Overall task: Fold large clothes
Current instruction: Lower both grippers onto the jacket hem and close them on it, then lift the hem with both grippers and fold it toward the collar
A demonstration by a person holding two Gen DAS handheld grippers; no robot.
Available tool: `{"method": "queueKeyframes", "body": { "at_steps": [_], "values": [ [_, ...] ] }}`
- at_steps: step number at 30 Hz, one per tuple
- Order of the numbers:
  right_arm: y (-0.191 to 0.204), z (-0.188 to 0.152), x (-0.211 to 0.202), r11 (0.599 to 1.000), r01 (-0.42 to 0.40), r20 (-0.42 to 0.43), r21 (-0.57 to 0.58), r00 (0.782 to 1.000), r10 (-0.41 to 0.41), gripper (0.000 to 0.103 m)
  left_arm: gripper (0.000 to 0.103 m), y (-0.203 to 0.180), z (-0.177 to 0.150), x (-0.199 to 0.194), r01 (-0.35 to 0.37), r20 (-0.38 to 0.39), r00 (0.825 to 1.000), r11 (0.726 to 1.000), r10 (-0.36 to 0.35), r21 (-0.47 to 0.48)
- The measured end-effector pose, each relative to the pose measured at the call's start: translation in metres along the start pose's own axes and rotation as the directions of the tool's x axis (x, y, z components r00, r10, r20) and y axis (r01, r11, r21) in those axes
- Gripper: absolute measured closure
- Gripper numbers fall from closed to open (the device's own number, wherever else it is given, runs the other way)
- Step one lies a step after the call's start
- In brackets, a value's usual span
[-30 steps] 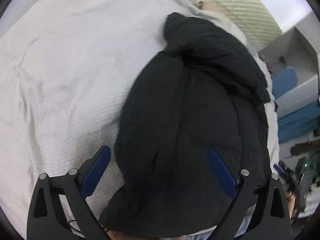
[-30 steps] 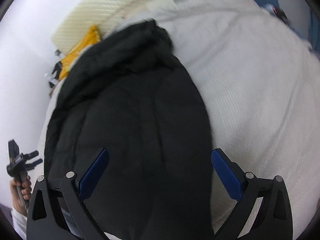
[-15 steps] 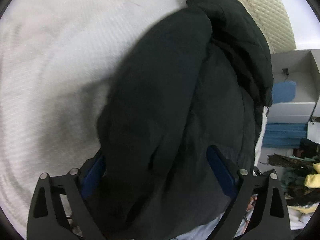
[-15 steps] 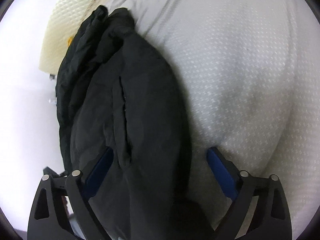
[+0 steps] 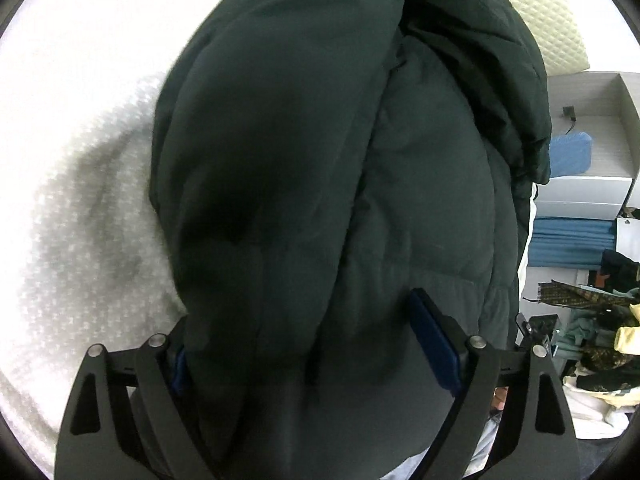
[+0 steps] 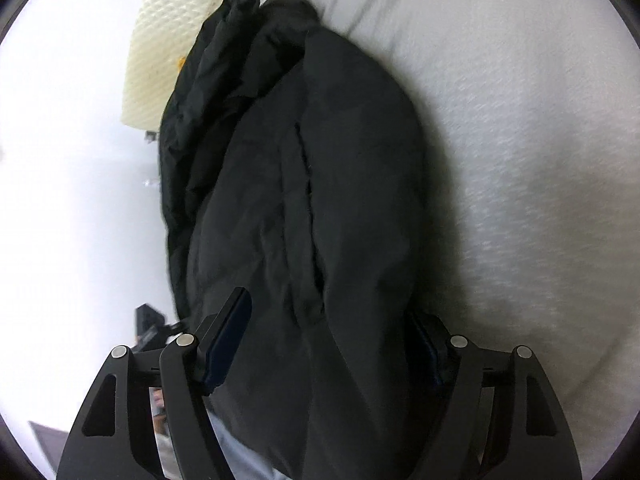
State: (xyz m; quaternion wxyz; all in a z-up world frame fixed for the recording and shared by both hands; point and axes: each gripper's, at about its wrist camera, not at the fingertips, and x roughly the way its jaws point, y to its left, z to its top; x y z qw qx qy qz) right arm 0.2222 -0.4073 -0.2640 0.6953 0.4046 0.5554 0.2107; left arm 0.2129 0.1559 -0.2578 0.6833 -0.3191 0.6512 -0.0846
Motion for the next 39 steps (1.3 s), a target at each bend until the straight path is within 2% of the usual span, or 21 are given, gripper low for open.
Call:
{"method": "queueKeyframes", "body": {
  "at_steps": [2,6,9,12,14,16,17,19,20,21,25,28,32,39],
  "values": [
    [0.006,0.001,0.004,0.998,-0.051,-0.025,-0.020,0.998,0.051,0.030,0.014,-0.003,0.001,0.001,0.003,-0.005,1.000,1.000,-0.003,0.014],
    [0.018,-0.001,0.009,0.996,-0.051,-0.051,-0.070,0.998,0.048,0.030,0.018,-0.006,0.003,0.002,0.029,-0.003,1.000,0.999,-0.029,0.025],
    [0.022,-0.001,0.012,0.994,-0.074,-0.062,-0.082,0.996,0.069,0.030,0.026,-0.009,0.004,0.005,0.041,-0.002,0.999,0.999,-0.041,0.032],
    [0.032,-0.004,0.009,0.984,-0.106,-0.066,-0.142,0.993,0.097,0.033,0.042,-0.014,0.002,0.001,0.062,0.009,0.998,0.996,-0.062,0.058],
    [0.045,-0.007,0.009,0.975,-0.099,-0.047,-0.198,0.995,0.092,0.043,0.059,-0.017,0.000,-0.003,0.091,0.018,0.996,0.993,-0.092,0.077],
    [0.059,-0.014,0.006,0.964,-0.091,-0.019,-0.250,0.996,0.089,0.060,0.069,-0.024,-0.005,-0.005,0.107,0.026,0.994,0.987,-0.111,0.117],
    [0.065,-0.018,0.004,0.957,-0.089,0.000,-0.275,0.996,0.093,0.063,0.074,-0.027,-0.007,-0.007,0.104,0.031,0.994,0.986,-0.109,0.133],
    [0.072,-0.023,0.000,0.951,-0.072,0.036,-0.300,0.996,0.087,0.080,0.081,-0.034,-0.012,-0.011,0.100,0.049,0.993,0.980,-0.110,0.173],
    [0.073,-0.025,-0.003,0.950,-0.065,0.063,-0.304,0.994,0.088,0.085,0.084,-0.037,-0.014,-0.014,0.101,0.061,0.992,0.977,-0.115,0.187],
    [0.074,-0.025,-0.006,0.950,-0.065,0.085,-0.304,0.992,0.095,0.091,0.085,-0.038,-0.015,-0.017,0.102,0.074,0.990,0.975,-0.119,0.198],
    [0.084,-0.030,-0.019,0.935,-0.050,0.139,-0.351,0.985,0.105,0.095,0.091,-0.039,-0.021,-0.039,0.160,0.129,0.973,0.963,-0.191,0.216],
    [0.089,-0.031,-0.043,0.930,-0.106,0.179,-0.353,0.968,0.178,0.096,0.093,-0.047,-0.027,-0.057,0.221,0.169,0.950,0.950,-0.261,0.221],
    [0.101,-0.042,-0.077,0.909,-0.165,0.222,-0.382,0.939,0.264,0.097,0.094,-0.052,-0.037,-0.084,0.252,0.173,0.940,0.940,-0.295,0.231],
    [0.129,-0.080,-0.136,0.866,-0.211,0.246,-0.454,0.904,0.349,0.097,0.094,-0.064,-0.063,-0.147,0.304,0.179,0.916,0.911,-0.360,0.280]
  ]
}}
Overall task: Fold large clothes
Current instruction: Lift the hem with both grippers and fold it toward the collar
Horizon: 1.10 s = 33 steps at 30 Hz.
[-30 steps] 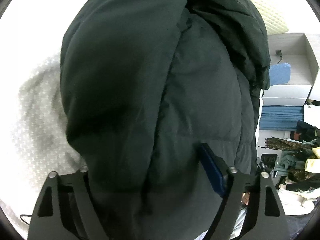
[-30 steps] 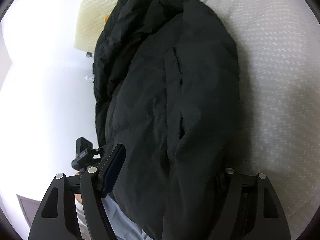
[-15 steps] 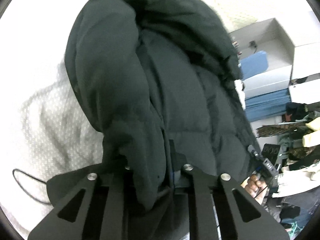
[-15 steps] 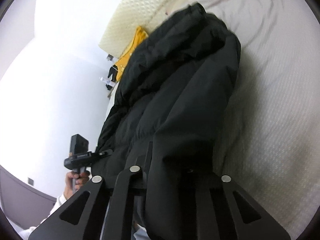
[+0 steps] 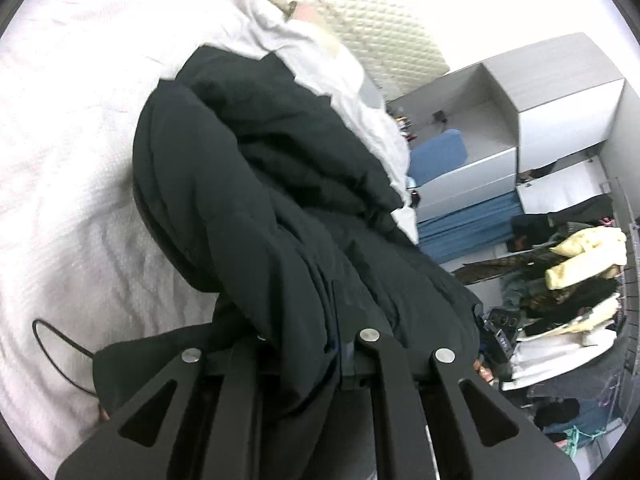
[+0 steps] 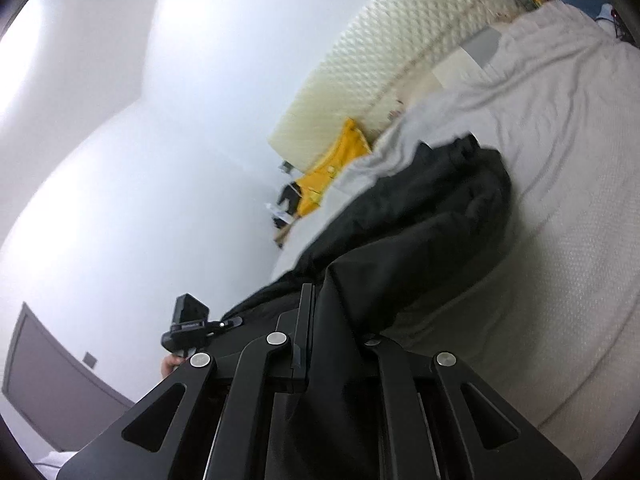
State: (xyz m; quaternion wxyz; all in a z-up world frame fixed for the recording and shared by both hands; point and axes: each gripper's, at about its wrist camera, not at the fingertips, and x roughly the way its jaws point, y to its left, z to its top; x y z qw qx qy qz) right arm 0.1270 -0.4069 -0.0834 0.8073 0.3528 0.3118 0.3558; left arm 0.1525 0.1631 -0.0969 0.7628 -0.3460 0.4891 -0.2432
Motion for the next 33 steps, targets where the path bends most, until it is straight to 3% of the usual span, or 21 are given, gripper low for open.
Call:
{"method": "queueKeyframes", "body": {
  "at_steps": [9,14,19,24,30,33],
  "values": [
    [0.060,-0.035,-0.053,0.996,-0.088,0.035,-0.017,0.995,0.088,0.097,0.094,-0.024,-0.045,-0.055,0.034,-0.006,0.999,0.999,-0.034,0.000],
    [0.072,-0.059,-0.073,0.995,-0.099,0.038,0.006,0.994,0.099,0.096,0.094,-0.024,-0.062,-0.070,0.039,-0.020,0.999,0.999,-0.040,-0.013],
    [0.067,-0.062,-0.077,0.996,-0.074,0.032,0.045,0.997,0.073,0.094,0.093,-0.013,-0.058,-0.067,0.043,-0.035,0.998,0.998,-0.044,-0.036],
    [0.040,-0.034,-0.047,0.996,-0.047,0.029,0.081,0.999,0.044,0.094,0.092,-0.006,-0.034,-0.056,0.015,-0.022,1.000,0.999,-0.016,-0.032],
    [-0.016,0.014,0.000,0.969,-0.027,0.032,0.244,0.999,0.020,0.094,0.090,0.019,0.013,-0.032,0.005,-0.013,1.000,0.986,-0.007,-0.166],
    [-0.038,0.042,0.025,0.956,0.023,0.021,0.291,0.999,-0.030,0.094,0.088,0.026,0.035,-0.027,-0.010,0.006,1.000,0.979,0.011,-0.205]
  ]
}}
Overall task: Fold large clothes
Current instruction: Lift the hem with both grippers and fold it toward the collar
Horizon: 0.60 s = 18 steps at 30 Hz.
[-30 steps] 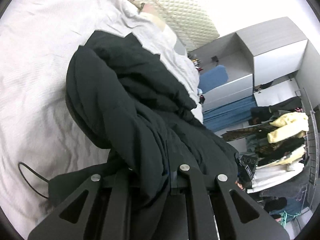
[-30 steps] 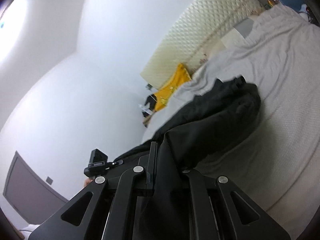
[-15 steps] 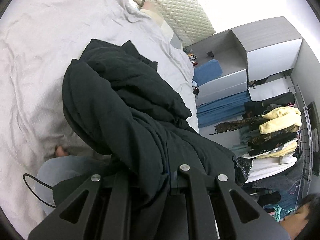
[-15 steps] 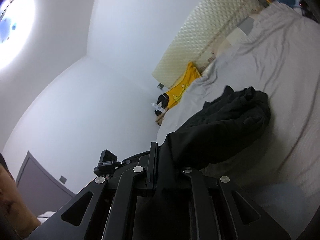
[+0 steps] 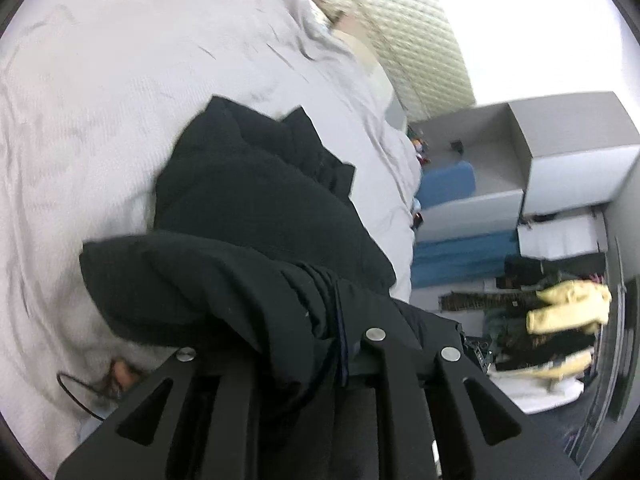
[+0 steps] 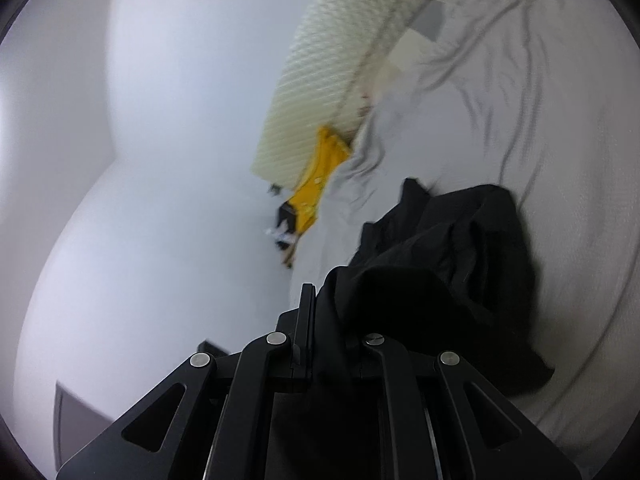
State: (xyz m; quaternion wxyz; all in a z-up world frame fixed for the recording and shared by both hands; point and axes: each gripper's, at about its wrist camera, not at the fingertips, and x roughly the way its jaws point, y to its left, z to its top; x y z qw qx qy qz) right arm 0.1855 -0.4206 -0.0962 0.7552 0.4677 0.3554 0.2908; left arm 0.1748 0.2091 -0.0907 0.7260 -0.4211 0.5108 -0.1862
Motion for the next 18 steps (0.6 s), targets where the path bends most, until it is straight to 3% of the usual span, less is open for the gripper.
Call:
{"method": "queueKeyframes", "body": {
  "at_steps": [5,12,18],
  "values": [
    [-0.020,0.036,0.033,0.990,0.080,0.004,0.116,0.997,-0.081,0.094,0.087,-0.012,0.028,0.007,-0.049,0.023,0.999,0.999,0.050,-0.016],
    [-0.027,0.072,0.067,0.974,0.197,-0.032,0.107,0.980,-0.195,0.094,0.081,-0.020,0.056,0.021,-0.116,0.055,0.992,0.992,0.118,-0.041],
    [-0.058,0.087,0.094,0.952,0.267,-0.064,0.152,0.963,-0.260,0.094,0.072,-0.013,0.089,0.057,-0.241,0.051,0.969,0.969,0.243,-0.048]
  ]
}}
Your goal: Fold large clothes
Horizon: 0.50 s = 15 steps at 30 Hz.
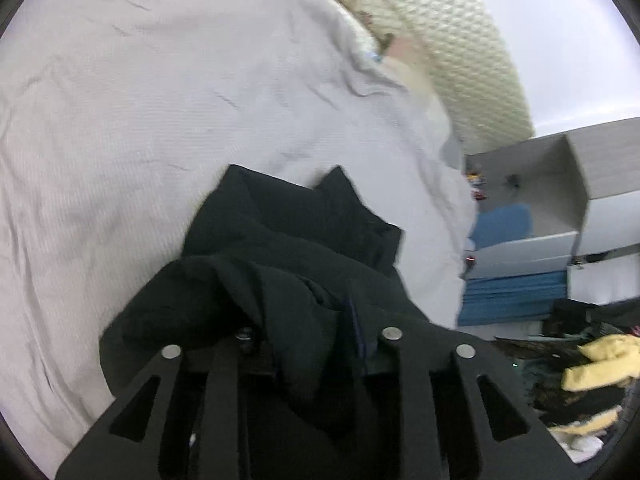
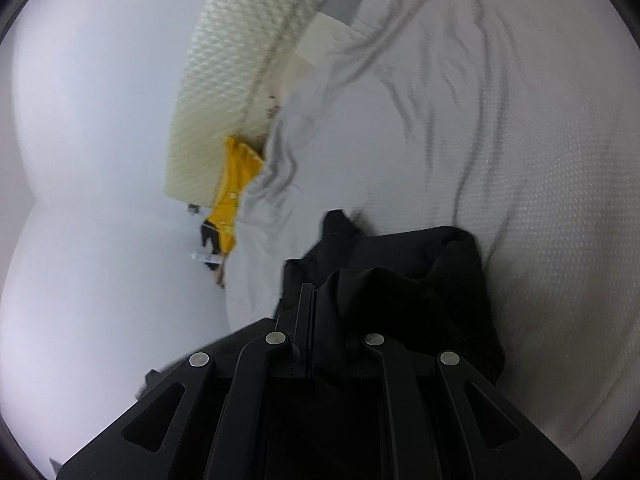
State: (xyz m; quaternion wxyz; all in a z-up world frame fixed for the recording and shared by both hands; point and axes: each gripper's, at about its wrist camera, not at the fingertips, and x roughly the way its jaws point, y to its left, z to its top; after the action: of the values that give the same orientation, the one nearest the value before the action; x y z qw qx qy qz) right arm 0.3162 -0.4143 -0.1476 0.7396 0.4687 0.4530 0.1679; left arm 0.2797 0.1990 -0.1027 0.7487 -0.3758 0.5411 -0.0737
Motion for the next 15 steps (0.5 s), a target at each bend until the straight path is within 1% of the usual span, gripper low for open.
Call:
{"method": "queueKeyframes", "body": {
  "at_steps": [2,4,9,11,13,14,15],
  "values": [
    [-0.009,0.005,0.012,1.000,0.017,-0.015,0.012,1.000,-0.017,0.094,0.070,-0.001,0.005,0.017,-0.058,-0.009,0.998,0.998,0.058,0.004],
    [-0.016,0.009,0.023,1.000,0.023,-0.024,0.014,0.999,-0.023,0.094,0.069,-0.005,0.009,0.029,-0.095,-0.008,0.995,0.995,0.095,0.033],
    [-0.042,0.015,0.054,0.999,0.011,-0.063,0.030,0.998,-0.009,0.095,0.068,0.000,0.019,0.051,-0.119,-0.012,0.993,0.992,0.120,0.036],
    [-0.051,0.013,0.060,0.999,-0.010,-0.065,0.031,0.998,0.012,0.095,0.068,0.003,0.018,0.059,-0.124,0.008,0.992,0.991,0.123,0.047],
    [-0.059,0.008,0.066,0.999,-0.028,-0.084,0.043,0.996,0.031,0.095,0.068,0.001,0.015,0.066,-0.145,0.002,0.989,0.988,0.145,0.062],
    [-0.062,0.007,0.066,0.998,-0.036,-0.090,0.050,0.995,0.041,0.095,0.068,0.001,0.014,0.066,-0.144,0.002,0.990,0.988,0.144,0.062],
    [-0.065,0.007,0.064,0.997,-0.048,-0.093,0.055,0.994,0.053,0.092,0.068,0.001,0.013,0.064,-0.138,0.007,0.990,0.989,0.138,0.058]
  ]
}}
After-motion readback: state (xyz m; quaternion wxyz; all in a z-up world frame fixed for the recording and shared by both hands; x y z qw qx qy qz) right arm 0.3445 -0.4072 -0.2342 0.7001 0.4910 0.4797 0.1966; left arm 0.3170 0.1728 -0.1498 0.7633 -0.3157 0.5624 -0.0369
